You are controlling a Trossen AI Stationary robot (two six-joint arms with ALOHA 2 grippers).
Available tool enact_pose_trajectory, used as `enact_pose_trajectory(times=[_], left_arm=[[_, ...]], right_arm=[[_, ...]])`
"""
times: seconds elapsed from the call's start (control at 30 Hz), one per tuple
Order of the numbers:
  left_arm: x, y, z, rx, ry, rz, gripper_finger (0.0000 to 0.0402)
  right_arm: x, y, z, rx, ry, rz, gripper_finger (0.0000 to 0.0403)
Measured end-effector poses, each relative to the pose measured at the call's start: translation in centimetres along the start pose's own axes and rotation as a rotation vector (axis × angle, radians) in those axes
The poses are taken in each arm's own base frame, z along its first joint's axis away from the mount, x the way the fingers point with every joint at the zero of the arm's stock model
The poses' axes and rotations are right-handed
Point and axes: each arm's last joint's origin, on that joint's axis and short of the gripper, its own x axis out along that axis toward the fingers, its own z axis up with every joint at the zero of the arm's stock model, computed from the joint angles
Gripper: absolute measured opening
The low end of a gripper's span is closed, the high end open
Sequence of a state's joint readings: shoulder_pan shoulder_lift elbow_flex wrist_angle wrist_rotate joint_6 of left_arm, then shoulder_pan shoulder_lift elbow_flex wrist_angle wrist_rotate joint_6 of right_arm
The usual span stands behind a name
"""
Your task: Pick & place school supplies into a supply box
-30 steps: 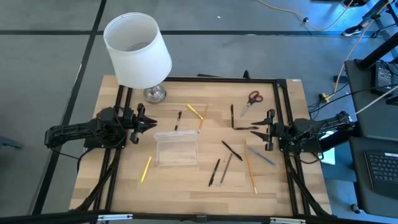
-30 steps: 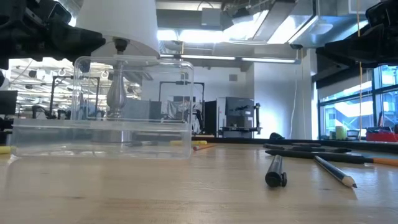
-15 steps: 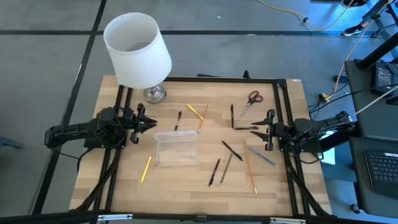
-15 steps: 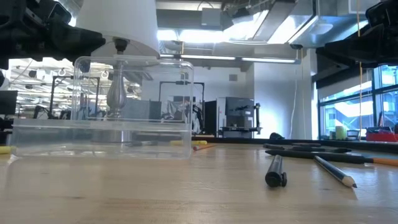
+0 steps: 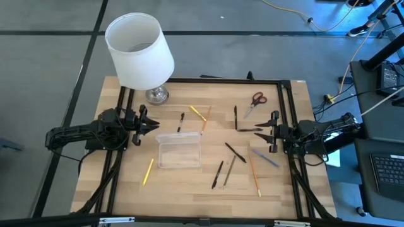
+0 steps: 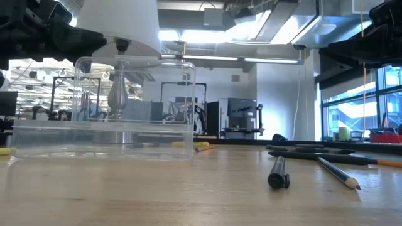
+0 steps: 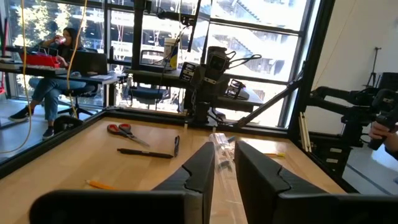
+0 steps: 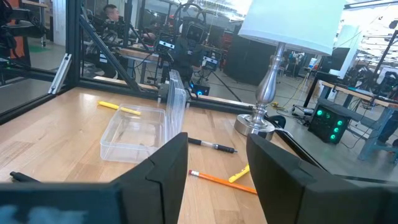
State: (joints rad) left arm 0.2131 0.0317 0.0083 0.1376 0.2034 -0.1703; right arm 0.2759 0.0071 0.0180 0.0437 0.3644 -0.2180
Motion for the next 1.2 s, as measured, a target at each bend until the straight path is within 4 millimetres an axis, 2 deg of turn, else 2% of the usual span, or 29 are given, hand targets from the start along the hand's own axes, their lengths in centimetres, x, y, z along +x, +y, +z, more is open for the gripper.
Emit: enact_pose_trajectory(times=[0.3, 0.57, 0.77, 1.2], left_arm=[[0.0, 0.0, 0.01, 0.0, 0.0, 0.0, 0.0059], [0.0, 0.01, 0.01, 0.003, -0.001, 0.003, 0.0059], [-0.01, 0.17, 0.04, 0.088, -0.008, 0.058, 0.006], [-0.01, 0.22, -0.03, 0.086, -0.003, 0.072, 0.006]], right_arm=[[0.0, 0.0, -0.01, 0.082, 0.0, 0.0, 0.0168], [0.0, 0.0, 0.0, 0.081, 0.0, 0.0, 0.0168], [0.0, 0.0, -0.01, 0.081, 0.0, 0.0, 0.0168], [0.0, 0.0, 0.0, 0.079, 0.0, 0.0, 0.0168]])
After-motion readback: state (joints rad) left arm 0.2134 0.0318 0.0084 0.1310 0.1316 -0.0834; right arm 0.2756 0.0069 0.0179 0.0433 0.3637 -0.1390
